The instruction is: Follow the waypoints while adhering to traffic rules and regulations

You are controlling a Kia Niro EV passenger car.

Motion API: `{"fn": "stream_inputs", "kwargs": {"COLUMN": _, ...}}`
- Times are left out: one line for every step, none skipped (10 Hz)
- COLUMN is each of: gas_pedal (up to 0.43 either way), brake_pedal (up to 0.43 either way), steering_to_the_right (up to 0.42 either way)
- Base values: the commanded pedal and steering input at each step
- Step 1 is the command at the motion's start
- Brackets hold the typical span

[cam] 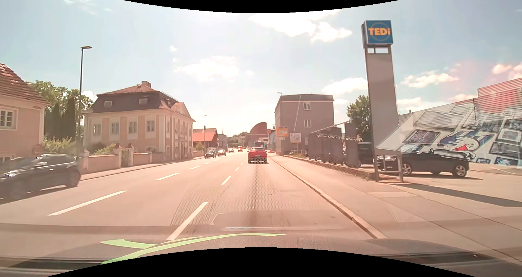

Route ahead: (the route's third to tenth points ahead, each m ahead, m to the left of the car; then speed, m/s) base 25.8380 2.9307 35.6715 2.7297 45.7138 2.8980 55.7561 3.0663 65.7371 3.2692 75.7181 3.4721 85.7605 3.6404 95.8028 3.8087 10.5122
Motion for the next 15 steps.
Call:
{"fn": "stream_inputs", "kwargs": {"gas_pedal": 0.059, "brake_pedal": 0.000, "steering_to_the_right": -0.001}}
{"fn": "stream_inputs", "kwargs": {"gas_pedal": 0.059, "brake_pedal": 0.000, "steering_to_the_right": -0.001}}
{"fn": "stream_inputs", "kwargs": {"gas_pedal": 0.067, "brake_pedal": 0.000, "steering_to_the_right": -0.001}}
{"fn": "stream_inputs", "kwargs": {"gas_pedal": 0.079, "brake_pedal": 0.000, "steering_to_the_right": -0.001}}
{"fn": "stream_inputs", "kwargs": {"gas_pedal": 0.079, "brake_pedal": 0.000, "steering_to_the_right": -0.001}}
{"fn": "stream_inputs", "kwargs": {"gas_pedal": 0.079, "brake_pedal": 0.000, "steering_to_the_right": -0.001}}
{"fn": "stream_inputs", "kwargs": {"gas_pedal": 0.079, "brake_pedal": 0.000, "steering_to_the_right": -0.002}}
{"fn": "stream_inputs", "kwargs": {"gas_pedal": 0.079, "brake_pedal": 0.000, "steering_to_the_right": -0.004}}
{"fn": "stream_inputs", "kwargs": {"gas_pedal": 0.079, "brake_pedal": 0.000, "steering_to_the_right": -0.005}}
{"fn": "stream_inputs", "kwargs": {"gas_pedal": 0.079, "brake_pedal": 0.000, "steering_to_the_right": -0.005}}
{"fn": "stream_inputs", "kwargs": {"gas_pedal": 0.079, "brake_pedal": 0.000, "steering_to_the_right": -0.005}}
{"fn": "stream_inputs", "kwargs": {"gas_pedal": 0.079, "brake_pedal": 0.000, "steering_to_the_right": -0.005}}
{"fn": "stream_inputs", "kwargs": {"gas_pedal": 0.079, "brake_pedal": 0.000, "steering_to_the_right": -0.005}}
{"fn": "stream_inputs", "kwargs": {"gas_pedal": 0.059, "brake_pedal": 0.000, "steering_to_the_right": -0.005}}
{"fn": "stream_inputs", "kwargs": {"gas_pedal": 0.028, "brake_pedal": 0.000, "steering_to_the_right": -0.005}}
